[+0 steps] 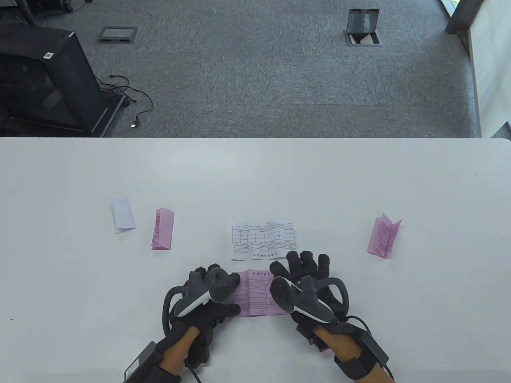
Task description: Unfold folded invoices and stack
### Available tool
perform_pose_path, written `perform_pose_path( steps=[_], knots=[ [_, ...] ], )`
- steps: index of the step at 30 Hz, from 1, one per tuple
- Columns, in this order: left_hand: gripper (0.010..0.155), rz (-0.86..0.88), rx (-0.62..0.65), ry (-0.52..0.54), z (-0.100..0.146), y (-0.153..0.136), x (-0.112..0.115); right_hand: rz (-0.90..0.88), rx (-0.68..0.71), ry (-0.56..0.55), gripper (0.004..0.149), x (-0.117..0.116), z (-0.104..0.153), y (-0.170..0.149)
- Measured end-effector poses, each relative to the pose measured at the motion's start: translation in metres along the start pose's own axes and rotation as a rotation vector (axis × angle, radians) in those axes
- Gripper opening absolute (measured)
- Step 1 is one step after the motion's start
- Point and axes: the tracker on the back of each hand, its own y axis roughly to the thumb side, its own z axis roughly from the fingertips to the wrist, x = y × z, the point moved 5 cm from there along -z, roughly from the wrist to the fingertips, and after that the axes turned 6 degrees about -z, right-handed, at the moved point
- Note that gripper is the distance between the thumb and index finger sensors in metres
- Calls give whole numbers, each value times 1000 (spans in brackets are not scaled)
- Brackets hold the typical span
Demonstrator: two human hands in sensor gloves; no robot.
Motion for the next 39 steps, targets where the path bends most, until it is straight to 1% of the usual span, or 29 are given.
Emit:
perform_pose_path(
  steps=[2,5,7,9,10,17,22,26,28,30,32,39],
  knots=[
    [77,-2,4,1,0,0,0,2,30,56,61,-13,-2,17],
    [77,-2,9,1,0,0,0,67,67,118,63,-31,-4,38],
    [77,-3,12,0,-1,1,0,117,66,148,63,-40,-7,43],
    [77,-2,13,-1,-1,0,0,142,50,177,62,-47,-9,42],
    [77,-1,13,-3,-1,0,0,155,41,200,62,-49,-10,38],
    [77,4,9,-12,-1,0,0,150,-36,205,62,-45,-6,6],
    [77,6,7,-17,-1,-1,0,162,-124,245,63,-41,0,-29],
    [77,8,6,-19,-1,-1,0,142,-176,225,63,-38,10,-59],
    [77,4,9,-18,-1,-1,0,94,-203,225,63,-39,16,-77],
    [77,8,9,-17,-2,-1,0,45,-218,236,63,-40,19,-85],
    [77,10,5,-14,-2,-2,0,19,-224,242,63,-41,18,-86],
    [78,31,1,-17,-2,-4,0,7,-222,248,63,-40,17,-90]
  ],
)
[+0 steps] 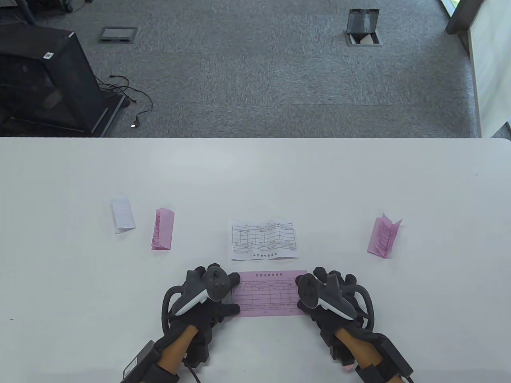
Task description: Unfold folded invoices and stack
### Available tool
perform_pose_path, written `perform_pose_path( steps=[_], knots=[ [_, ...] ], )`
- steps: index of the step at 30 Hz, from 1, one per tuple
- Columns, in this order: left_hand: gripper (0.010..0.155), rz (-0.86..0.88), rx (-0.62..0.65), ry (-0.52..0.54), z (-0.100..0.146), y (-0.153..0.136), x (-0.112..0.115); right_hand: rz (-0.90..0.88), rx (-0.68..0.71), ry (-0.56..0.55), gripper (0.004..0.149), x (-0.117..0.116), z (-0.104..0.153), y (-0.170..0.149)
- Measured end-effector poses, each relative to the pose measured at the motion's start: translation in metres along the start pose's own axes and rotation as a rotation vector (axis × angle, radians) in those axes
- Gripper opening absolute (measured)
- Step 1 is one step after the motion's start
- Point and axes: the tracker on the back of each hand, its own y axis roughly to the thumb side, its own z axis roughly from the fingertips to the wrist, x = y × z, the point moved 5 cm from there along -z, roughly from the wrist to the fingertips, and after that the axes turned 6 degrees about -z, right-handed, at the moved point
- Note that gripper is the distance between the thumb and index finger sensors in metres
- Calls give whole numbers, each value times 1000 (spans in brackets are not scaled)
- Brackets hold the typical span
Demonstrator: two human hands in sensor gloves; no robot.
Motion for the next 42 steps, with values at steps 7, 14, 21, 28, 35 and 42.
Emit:
perform_pose_path(
  steps=[7,14,21,28,35,42],
  knots=[
    [79,9,-1,8,0,0,0,-22,6,-2,64,1,0,-2],
    [79,7,4,10,-1,0,0,-185,-7,-27,74,0,-2,-10],
    [79,0,10,13,-1,-1,0,-230,-48,-50,85,-4,-2,-2],
    [79,-2,11,17,-1,0,0,-636,-13,-68,71,2,0,-5],
    [79,-5,15,19,-1,0,0,-659,-53,-156,59,7,0,3],
    [79,-2,16,24,-1,1,0,-680,-89,-225,40,14,-3,-9]
  ],
)
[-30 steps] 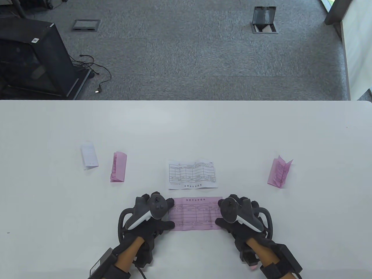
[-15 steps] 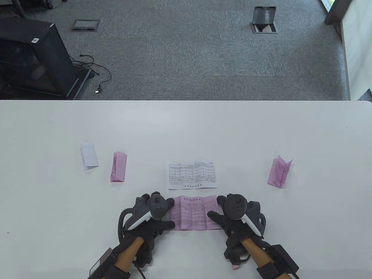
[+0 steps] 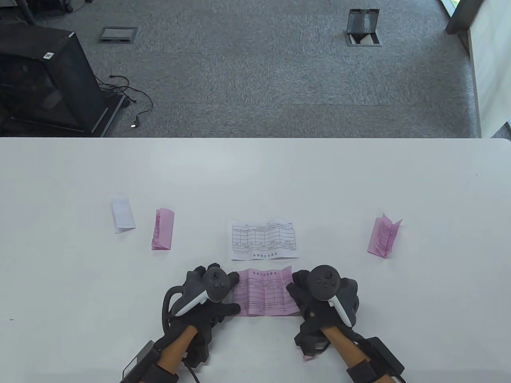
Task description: Unfold folded invoices and stack
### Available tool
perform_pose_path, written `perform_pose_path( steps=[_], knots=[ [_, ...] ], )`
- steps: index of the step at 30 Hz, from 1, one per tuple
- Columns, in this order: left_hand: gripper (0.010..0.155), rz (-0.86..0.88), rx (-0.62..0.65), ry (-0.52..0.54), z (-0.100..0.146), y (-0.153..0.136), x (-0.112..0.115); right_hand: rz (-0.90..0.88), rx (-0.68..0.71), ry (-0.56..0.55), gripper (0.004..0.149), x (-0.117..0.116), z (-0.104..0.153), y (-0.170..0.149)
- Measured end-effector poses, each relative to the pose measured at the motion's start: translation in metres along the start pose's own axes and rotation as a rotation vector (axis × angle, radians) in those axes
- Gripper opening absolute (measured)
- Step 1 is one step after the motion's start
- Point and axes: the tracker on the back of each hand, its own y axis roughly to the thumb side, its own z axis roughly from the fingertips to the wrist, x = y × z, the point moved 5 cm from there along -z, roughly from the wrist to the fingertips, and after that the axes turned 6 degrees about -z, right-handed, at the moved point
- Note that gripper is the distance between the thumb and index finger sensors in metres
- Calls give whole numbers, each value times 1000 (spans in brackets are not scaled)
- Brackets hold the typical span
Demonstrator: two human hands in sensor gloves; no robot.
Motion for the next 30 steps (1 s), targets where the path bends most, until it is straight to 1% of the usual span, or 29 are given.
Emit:
perform_pose_path(
  steps=[4,5,6,9,11,12,14,16,17,18,19,20,22,24,26,28,30],
  knots=[
    [78,41,2,-2,0,-1,-2,-126,51,6,40,13,-1,3],
    [79,70,5,-3,0,-2,-5,-176,112,16,40,17,0,10],
    [80,95,5,6,1,-4,-7,-211,136,22,40,21,2,14],
    [86,254,15,38,6,-15,-17,-306,242,29,39,35,12,32],
    [92,421,75,16,10,-20,-21,-342,346,20,39,46,20,45],
    [96,545,130,-3,12,-22,-22,-369,417,14,38,52,26,52],
    [102,735,226,-34,16,-22,-22,-418,505,17,38,60,34,62],
    [106,857,318,-59,17,-20,-22,-457,532,-9,38,67,39,65],
    [106,907,383,-66,18,-17,-22,-477,548,-18,38,69,41,66],
    [103,930,420,-64,18,-15,-22,-492,552,-24,37,70,41,65],
    [95,964,461,-43,18,-13,-24,-513,549,-28,37,71,39,64],
    [87,999,497,2,19,-11,-27,-528,534,-37,37,72,38,60],
    [65,1048,531,96,21,-8,-33,-535,515,-54,38,72,34,55],
    [45,1086,520,169,23,-9,-36,-525,488,-79,39,73,30,48],
    [43,1106,467,237,26,-13,-39,-508,448,-105,39,75,23,39],
    [45,1053,406,281,27,-19,-40,-494,411,-110,39,73,18,32],
    [47,1013,381,310,27,-21,-41,-469,385,-106,39,68,14,28]
  ],
)
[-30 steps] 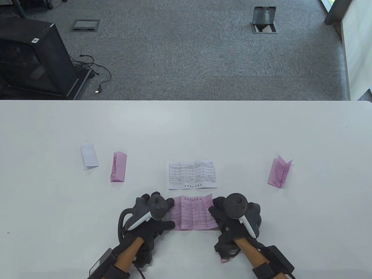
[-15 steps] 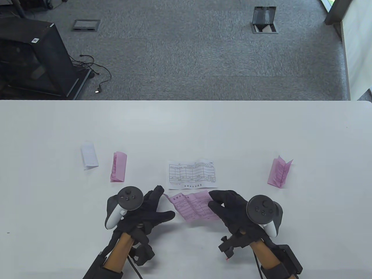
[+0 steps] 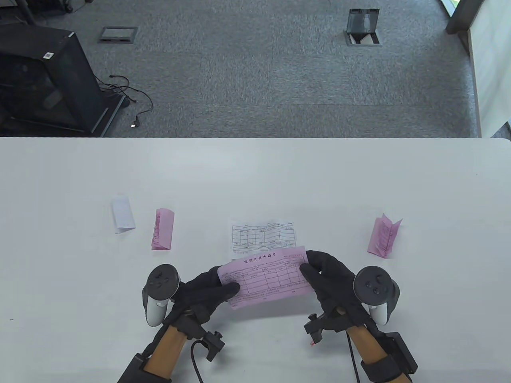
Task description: Unfold folded invoices and stack
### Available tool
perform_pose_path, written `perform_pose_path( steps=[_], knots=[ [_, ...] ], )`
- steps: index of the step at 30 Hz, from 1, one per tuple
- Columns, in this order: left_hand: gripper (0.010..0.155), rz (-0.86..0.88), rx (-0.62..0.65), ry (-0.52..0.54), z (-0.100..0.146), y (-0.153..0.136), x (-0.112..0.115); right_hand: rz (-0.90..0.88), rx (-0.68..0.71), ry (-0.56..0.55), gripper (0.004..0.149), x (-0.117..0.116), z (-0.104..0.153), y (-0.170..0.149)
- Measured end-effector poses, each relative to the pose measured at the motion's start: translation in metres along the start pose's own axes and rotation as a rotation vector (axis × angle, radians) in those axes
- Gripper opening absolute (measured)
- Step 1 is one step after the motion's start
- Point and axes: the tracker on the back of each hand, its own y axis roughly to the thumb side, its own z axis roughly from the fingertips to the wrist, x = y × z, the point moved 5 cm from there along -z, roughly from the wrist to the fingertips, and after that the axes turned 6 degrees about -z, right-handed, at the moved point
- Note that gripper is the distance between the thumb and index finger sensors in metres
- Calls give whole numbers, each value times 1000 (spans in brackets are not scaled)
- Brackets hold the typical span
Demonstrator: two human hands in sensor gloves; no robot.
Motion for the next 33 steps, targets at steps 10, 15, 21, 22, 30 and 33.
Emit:
perform_pose_path(
  steps=[10,15,21,22,30,33],
  knots=[
    [57,-248,-212,205,-1,-18,-16,225,-183,32,40,-25,-9,-43],
    [61,-441,-298,254,-16,-15,-19,373,-229,30,39,-35,-17,-48],
    [65,-590,-362,259,-49,-7,-22,533,-281,3,39,-33,-58,-43],
    [66,-597,-379,258,-55,-7,-23,543,-291,-4,39,-33,-65,-42],
    [74,-606,-536,204,-100,-18,-20,765,-443,55,37,-47,-115,-54],
    [74,-643,-570,191,-108,-25,-14,853,-445,50,36,-55,-120,-59]
  ],
)
